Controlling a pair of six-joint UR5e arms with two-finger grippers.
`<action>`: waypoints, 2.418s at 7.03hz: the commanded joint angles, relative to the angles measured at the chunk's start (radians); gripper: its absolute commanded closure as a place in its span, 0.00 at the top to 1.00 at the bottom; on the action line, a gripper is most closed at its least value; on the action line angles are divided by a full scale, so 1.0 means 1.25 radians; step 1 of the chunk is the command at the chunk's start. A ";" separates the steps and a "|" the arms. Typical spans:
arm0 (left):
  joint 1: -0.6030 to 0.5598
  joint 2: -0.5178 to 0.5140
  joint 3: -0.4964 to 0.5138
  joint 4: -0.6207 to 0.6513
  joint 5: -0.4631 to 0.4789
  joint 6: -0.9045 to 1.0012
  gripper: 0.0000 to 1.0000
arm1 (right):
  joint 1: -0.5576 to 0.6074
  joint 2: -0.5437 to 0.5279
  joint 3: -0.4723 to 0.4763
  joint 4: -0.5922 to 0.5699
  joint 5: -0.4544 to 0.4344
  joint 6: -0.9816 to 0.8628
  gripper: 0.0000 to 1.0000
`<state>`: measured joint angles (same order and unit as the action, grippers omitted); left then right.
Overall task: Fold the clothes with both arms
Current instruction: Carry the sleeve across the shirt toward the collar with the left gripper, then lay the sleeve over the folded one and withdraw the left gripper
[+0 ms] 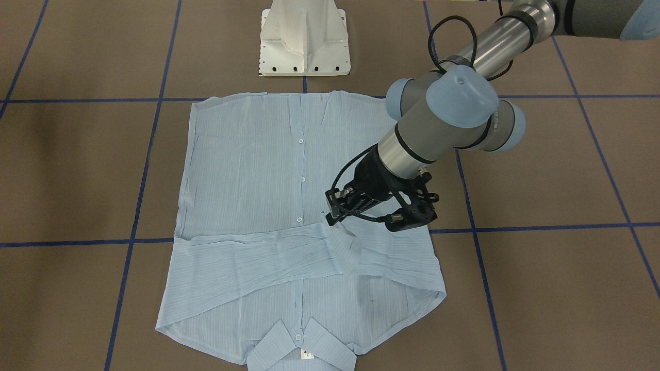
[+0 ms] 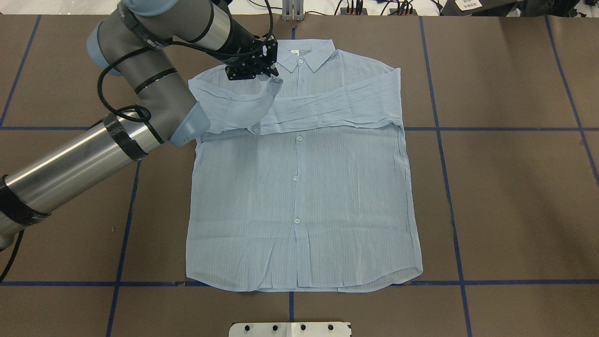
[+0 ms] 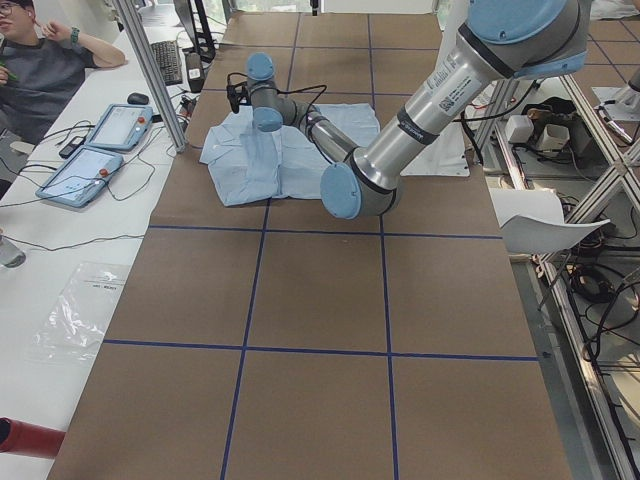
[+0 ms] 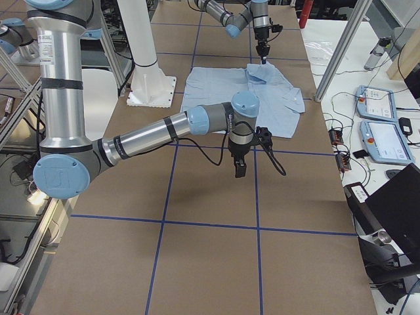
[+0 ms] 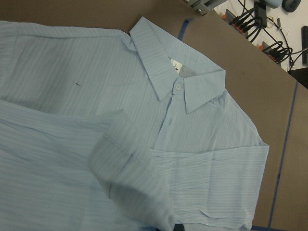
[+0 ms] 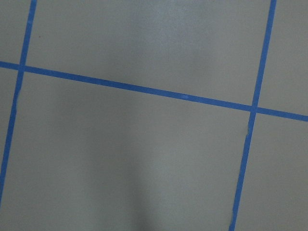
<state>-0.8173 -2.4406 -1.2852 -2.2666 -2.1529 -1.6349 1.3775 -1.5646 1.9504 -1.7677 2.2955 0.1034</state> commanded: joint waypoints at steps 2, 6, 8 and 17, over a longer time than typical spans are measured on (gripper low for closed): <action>0.088 -0.038 0.023 -0.008 0.080 0.001 0.00 | 0.000 0.001 -0.002 0.000 0.001 0.002 1.00; 0.212 -0.039 0.071 -0.060 0.173 0.020 0.00 | 0.000 -0.004 -0.003 -0.001 0.002 0.002 1.00; 0.219 -0.050 0.096 -0.095 0.181 0.054 1.00 | 0.000 -0.003 -0.012 0.000 0.008 0.002 1.00; 0.224 0.176 -0.305 0.291 0.144 0.260 1.00 | -0.193 -0.012 0.062 0.250 0.014 0.355 1.00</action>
<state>-0.5351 -2.2995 -1.5281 -2.0275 -1.9737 -1.3718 1.2042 -1.5777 2.0164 -1.5486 2.3145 0.4657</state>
